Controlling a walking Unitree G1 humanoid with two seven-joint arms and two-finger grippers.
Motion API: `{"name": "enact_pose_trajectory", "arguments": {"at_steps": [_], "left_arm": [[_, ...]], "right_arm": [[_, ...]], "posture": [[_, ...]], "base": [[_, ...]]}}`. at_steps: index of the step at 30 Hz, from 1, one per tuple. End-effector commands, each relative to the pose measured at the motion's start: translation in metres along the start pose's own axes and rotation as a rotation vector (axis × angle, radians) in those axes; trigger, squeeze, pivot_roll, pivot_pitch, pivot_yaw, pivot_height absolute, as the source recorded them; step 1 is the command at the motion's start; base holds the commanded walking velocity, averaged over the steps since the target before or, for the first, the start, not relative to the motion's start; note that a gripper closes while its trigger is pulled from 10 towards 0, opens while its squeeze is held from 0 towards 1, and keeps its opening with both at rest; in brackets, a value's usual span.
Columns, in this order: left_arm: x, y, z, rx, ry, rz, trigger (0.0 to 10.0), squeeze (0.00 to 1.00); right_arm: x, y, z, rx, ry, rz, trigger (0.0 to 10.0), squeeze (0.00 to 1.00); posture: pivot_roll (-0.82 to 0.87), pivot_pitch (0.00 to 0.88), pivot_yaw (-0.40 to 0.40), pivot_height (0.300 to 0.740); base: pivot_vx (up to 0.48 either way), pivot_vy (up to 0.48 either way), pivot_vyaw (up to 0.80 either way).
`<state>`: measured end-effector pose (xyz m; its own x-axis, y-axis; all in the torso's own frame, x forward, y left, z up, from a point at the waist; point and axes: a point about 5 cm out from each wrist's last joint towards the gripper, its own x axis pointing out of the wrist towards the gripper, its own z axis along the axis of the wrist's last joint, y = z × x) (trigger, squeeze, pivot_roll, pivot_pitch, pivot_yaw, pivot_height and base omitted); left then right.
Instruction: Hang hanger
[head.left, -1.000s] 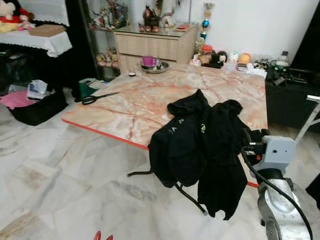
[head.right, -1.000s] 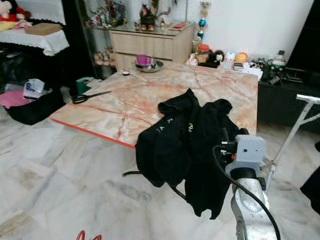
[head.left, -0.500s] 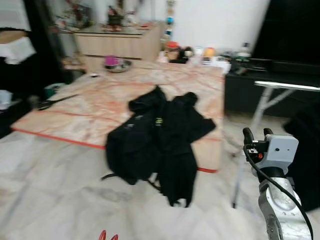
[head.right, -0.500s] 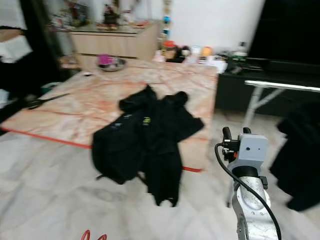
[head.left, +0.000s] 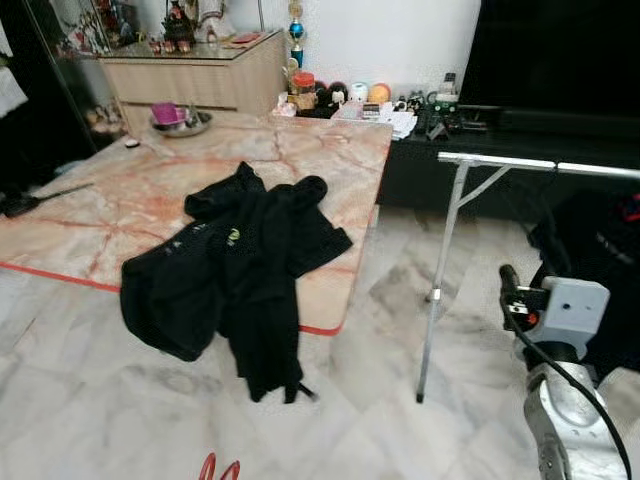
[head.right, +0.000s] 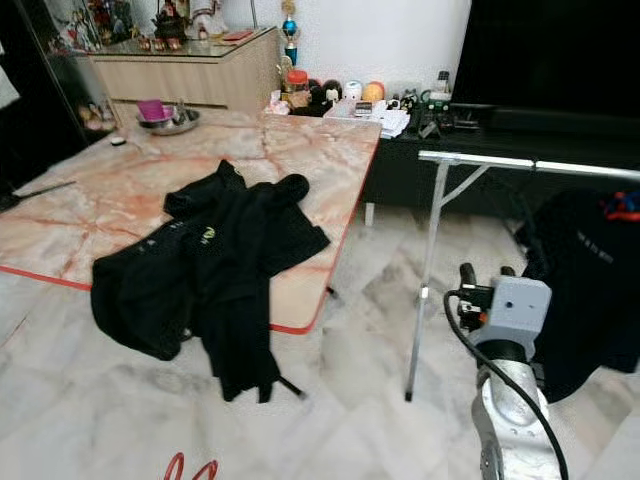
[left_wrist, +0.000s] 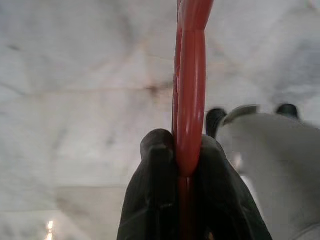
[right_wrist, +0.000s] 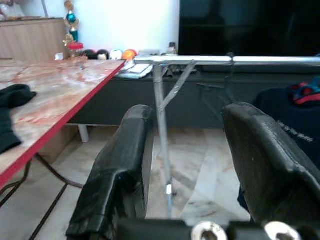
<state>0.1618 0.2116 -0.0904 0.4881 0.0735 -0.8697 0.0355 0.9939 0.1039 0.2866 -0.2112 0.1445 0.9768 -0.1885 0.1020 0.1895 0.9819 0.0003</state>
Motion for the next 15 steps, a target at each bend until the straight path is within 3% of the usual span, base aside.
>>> {"name": "enact_pose_trajectory", "arguments": {"at_steps": [1,7,9,11,15], "left_arm": [[0.000,0.002,0.000,0.020,0.014,0.001,10.0,0.00],[0.000,0.002,0.000,0.020,0.013,0.000,10.0,0.00],[0.000,0.002,0.000,0.020,0.014,0.001,10.0,0.00],[0.000,0.002,0.000,0.019,0.014,0.002,10.0,0.00],[0.000,0.003,0.000,0.020,0.014,0.002,10.0,0.00]], "right_arm": [[-0.004,-0.009,-0.018,0.005,0.063,-0.029,10.0,0.00],[-0.010,-0.025,-0.050,0.032,0.173,-0.091,10.0,0.00],[-0.016,-0.030,-0.074,0.090,0.261,-0.124,10.0,0.00],[-0.023,-0.034,-0.099,0.080,0.356,-0.133,10.0,0.00],[-0.033,-0.035,-0.124,0.059,0.450,-0.127,10.0,0.00]], "posture": [[0.03,0.041,0.026,0.740],[0.02,0.043,0.030,0.740],[0.02,0.044,0.032,0.740],[0.02,0.043,0.034,0.740],[0.02,0.043,0.037,0.740]], "base": [[0.000,-0.480,-0.79],[0.000,-0.480,-0.12],[0.000,-0.480,0.00],[0.000,-0.480,0.00],[0.000,-0.480,0.00]]}}
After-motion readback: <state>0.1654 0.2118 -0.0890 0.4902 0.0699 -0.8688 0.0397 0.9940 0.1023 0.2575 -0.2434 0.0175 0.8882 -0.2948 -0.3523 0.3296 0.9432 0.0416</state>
